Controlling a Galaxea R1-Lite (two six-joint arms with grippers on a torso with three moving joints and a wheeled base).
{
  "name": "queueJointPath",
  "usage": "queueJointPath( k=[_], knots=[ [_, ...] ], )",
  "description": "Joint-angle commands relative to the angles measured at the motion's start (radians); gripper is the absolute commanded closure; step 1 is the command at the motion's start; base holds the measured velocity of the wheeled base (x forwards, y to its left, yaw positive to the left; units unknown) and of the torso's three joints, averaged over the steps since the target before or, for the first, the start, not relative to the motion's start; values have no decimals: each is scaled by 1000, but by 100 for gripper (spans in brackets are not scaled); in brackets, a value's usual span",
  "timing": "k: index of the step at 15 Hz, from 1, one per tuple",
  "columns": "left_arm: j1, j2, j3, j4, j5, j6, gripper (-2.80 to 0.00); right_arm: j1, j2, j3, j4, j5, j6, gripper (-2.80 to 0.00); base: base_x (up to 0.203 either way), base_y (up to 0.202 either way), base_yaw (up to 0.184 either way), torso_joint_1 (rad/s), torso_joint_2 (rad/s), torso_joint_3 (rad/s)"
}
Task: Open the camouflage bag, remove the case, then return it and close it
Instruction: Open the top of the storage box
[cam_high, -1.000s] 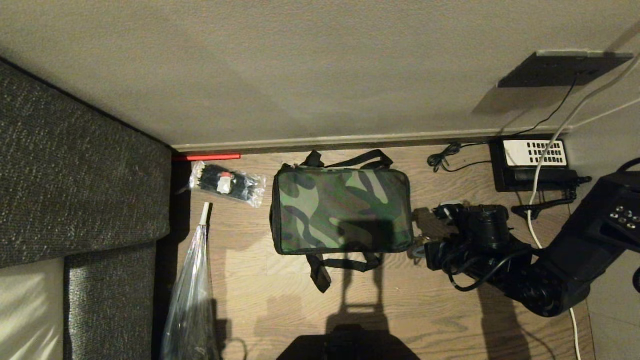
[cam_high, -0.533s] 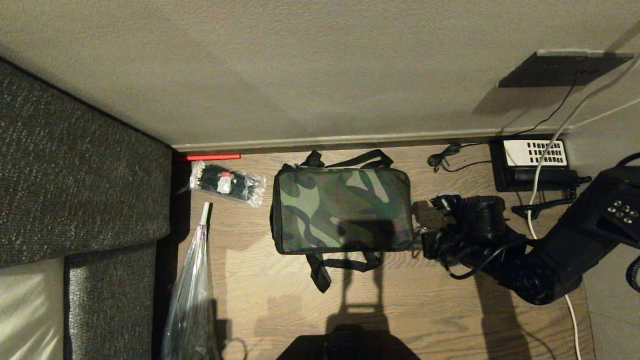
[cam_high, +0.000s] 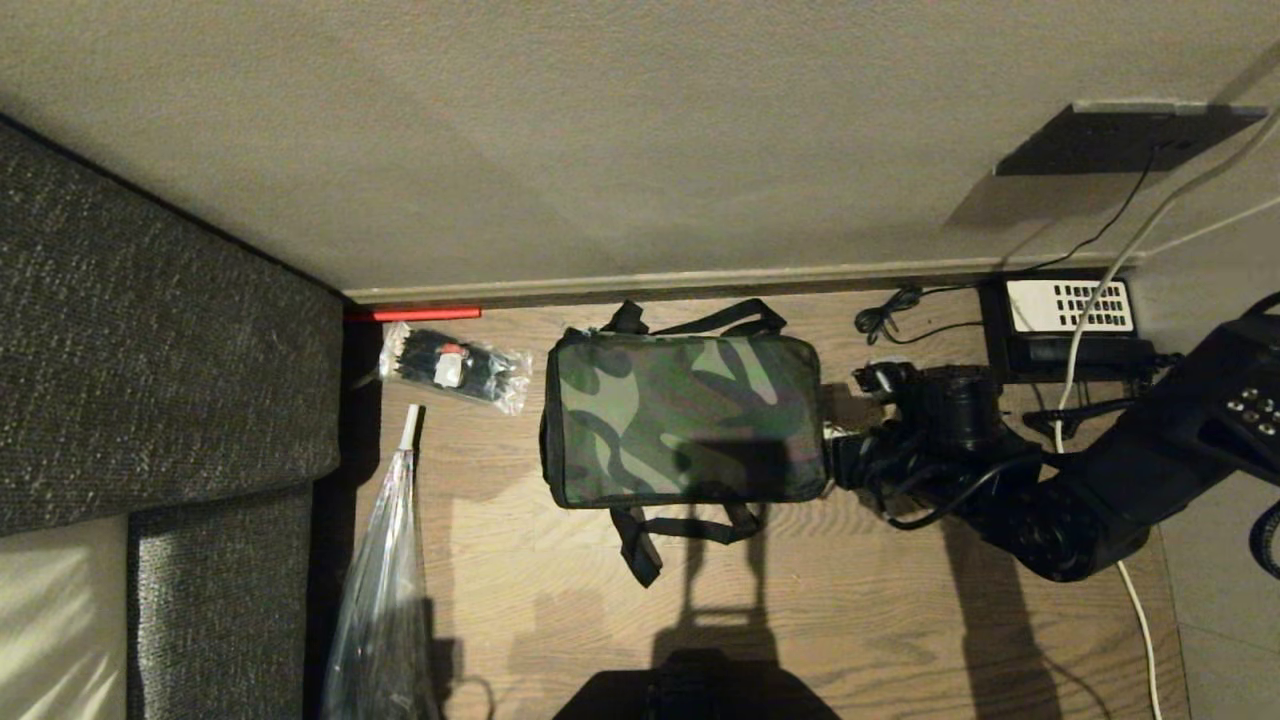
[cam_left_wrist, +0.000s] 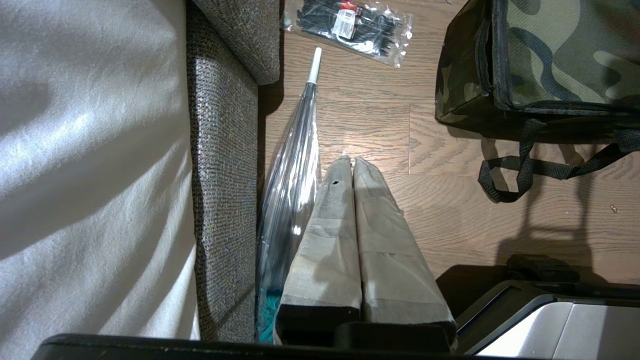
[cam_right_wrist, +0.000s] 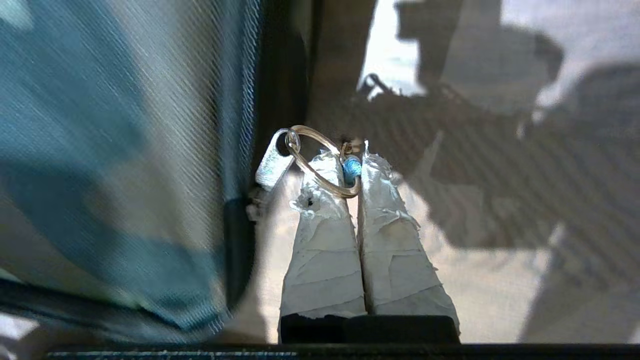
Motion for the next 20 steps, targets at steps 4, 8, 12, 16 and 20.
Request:
queueJointPath(
  k=[4, 8, 12, 16, 20],
  knots=[
    [0, 0, 2, 0, 0, 0, 0, 1, -4, -68, -4, -2, -5, 0, 0, 0, 0, 0, 0, 0],
    [0, 0, 2, 0, 0, 0, 0, 1, -4, -92, -16, -3, -4, 0, 0, 0, 0, 0, 0, 0],
    [0, 0, 2, 0, 0, 0, 0, 1, 6, -140, -18, -4, -2, 0, 0, 0, 0, 0, 0, 0],
    [0, 0, 2, 0, 0, 0, 0, 1, 13, -184, -16, -3, 3, 0, 0, 0, 0, 0, 0, 0],
    [0, 0, 2, 0, 0, 0, 0, 1, 23, -233, -17, -1, 0, 0, 0, 0, 0, 0, 0, 0]
  ],
)
